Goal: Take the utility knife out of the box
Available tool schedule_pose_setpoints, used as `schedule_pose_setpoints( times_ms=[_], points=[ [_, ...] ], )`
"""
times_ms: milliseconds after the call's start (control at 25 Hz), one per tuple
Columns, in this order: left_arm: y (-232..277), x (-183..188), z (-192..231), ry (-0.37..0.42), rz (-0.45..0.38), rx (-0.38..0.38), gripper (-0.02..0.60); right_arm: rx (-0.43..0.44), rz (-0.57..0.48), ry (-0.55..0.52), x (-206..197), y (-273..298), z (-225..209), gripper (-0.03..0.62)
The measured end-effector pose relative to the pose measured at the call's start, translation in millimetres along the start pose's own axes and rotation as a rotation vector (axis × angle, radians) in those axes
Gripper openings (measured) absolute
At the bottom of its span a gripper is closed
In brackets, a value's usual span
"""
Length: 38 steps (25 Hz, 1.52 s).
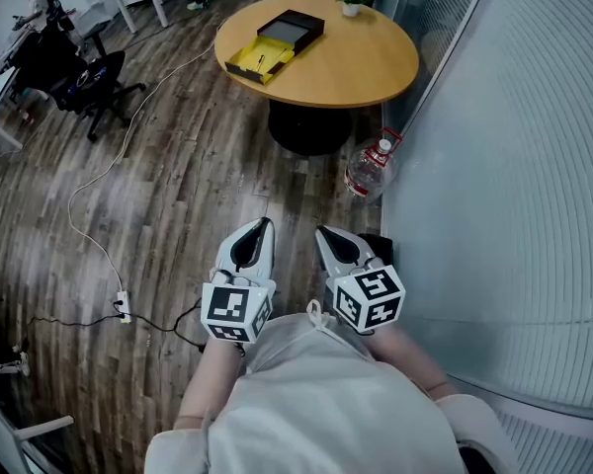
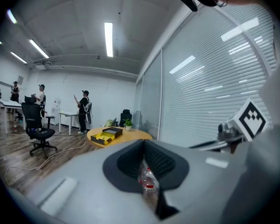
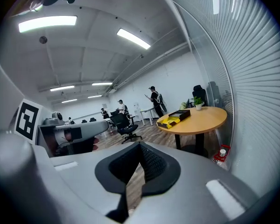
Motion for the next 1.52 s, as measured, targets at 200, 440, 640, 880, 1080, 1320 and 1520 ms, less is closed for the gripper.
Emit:
schedule_pose_setpoints(
  times_ms=[200,440,640,880,1080,1320,1520],
  points=[
    [7,-7,4,0.015,0.029,-0.005,0.006,0.003,0.009,0.03,-7,9,-5,-0.001],
    [27,-18,17,-0.009,0.055,-0.033,0.006,-0.019,0.048,0.05,-7,30,-12,-0.001],
    [51,-14,52,-0.006,0.062,-0.068,0.006,-0.06,0.045,0.066,5,63,-14,0.0],
    [77,-9,126,-0.019,0.077,-0.087,0.006,-0.098,0.07,0.09,18,133,-3,0.0],
    [105,10,206,-0.024,0.06,-0.104,0.006,-0.133,0.065,0.106,42,204,14,0.0],
    [137,21,301,-0.019,0.072,-0.124,0.006,-0.167,0.072,0.132,66,292,36,0.0],
    [153,32,370,-0.008,0.085,-0.152,0.006,-0.191,0.057,0.141,88,360,61,0.0]
  ],
)
Point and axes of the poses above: the fingertips, and each gripper's own axes: y forward along the fingers, z to its left, x out of its top, the point moved 6 cm from there along -y, backward along the fingers, and after that the axes turned 2 degrees about z, right-handed, at the moved point
